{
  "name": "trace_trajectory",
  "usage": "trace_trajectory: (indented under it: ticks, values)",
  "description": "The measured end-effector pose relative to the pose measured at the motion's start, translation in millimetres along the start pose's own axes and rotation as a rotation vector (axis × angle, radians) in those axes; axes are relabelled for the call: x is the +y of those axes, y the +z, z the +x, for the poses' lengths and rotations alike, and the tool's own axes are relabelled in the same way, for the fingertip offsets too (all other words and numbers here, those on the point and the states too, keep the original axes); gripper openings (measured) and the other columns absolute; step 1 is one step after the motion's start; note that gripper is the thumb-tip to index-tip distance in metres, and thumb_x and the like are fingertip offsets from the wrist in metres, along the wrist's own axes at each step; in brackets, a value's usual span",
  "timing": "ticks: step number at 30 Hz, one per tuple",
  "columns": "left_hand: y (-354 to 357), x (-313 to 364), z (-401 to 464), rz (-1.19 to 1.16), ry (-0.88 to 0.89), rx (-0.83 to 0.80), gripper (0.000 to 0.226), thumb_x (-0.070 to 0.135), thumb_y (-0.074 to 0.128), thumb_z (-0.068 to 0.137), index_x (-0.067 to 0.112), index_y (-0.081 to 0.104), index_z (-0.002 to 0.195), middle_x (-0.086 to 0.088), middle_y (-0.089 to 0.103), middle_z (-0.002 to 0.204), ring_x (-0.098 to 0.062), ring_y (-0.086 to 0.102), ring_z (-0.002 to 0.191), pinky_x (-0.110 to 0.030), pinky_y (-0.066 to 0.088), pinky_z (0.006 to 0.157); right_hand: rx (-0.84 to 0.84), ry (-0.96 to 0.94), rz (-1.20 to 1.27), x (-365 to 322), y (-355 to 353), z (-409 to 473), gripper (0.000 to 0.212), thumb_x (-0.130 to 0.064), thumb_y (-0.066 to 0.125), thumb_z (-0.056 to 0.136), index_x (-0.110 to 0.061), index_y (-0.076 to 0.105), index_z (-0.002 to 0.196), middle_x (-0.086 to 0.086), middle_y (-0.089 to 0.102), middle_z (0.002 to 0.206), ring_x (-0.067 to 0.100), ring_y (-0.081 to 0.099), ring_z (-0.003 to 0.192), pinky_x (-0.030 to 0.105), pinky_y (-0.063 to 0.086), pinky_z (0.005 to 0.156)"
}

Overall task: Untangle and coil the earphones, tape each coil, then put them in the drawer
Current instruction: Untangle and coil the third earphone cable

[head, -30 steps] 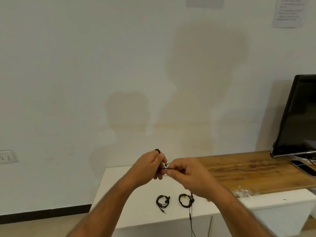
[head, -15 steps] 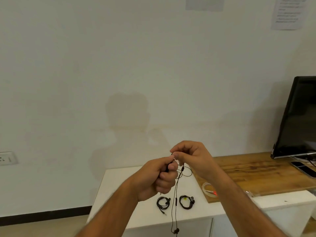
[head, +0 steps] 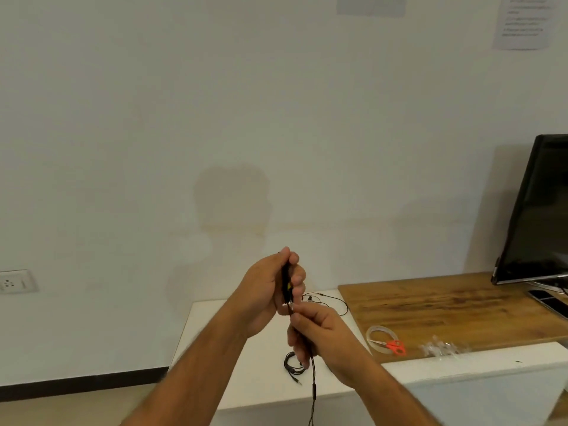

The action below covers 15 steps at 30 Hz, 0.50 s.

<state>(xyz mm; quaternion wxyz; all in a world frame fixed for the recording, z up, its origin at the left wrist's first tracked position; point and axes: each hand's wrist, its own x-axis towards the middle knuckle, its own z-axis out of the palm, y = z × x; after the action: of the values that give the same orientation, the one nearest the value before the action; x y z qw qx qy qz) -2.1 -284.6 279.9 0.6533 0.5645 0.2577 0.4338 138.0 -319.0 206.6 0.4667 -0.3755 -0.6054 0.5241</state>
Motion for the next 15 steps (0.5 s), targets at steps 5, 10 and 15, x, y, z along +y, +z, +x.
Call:
trace_trajectory:
  ticks: [5, 10, 15]
  values:
    - [-12.3, -1.1, 6.5, 0.257, 0.098, 0.129, 0.034, 0.028, 0.029, 0.106, 0.007, 0.053, 0.094, -0.011, 0.069, 0.079, -0.025, 0.069, 0.076, -0.032, 0.057, 0.069, -0.071, 0.106, -0.174, 3.5, 2.5, -7.4, 0.022, -0.014, 0.049, 0.101, -0.017, 0.069, 0.110, 0.001, 0.063, 0.066, 0.011, 0.045, 0.044, 0.023, 0.039, 0.050]
    - [-23.8, -18.0, 9.3, 0.693, 0.071, 0.168, 0.033, 0.026, 0.032, 0.105, 0.010, 0.057, 0.091, -0.006, 0.074, 0.079, -0.015, 0.069, 0.073, -0.035, 0.057, 0.076, -0.037, 0.078, -0.369, -11.5, -7.0, -7.0, 0.015, -0.017, 0.056, 0.097, -0.021, 0.071, 0.100, -0.004, 0.052, 0.057, 0.010, 0.047, 0.051, 0.025, 0.044, 0.055]
    - [-22.4, -29.0, 0.7, 0.893, -0.073, 0.023, 0.037, 0.032, 0.032, 0.104, 0.014, 0.055, 0.081, 0.000, 0.068, 0.065, -0.014, 0.062, 0.059, -0.037, 0.053, 0.066, 0.036, -0.117, -0.722, -40.3, -22.4, -0.4, 0.017, -0.022, 0.061, 0.093, -0.029, 0.074, 0.085, -0.018, 0.062, 0.060, 0.004, 0.050, 0.053, 0.024, 0.045, 0.055]
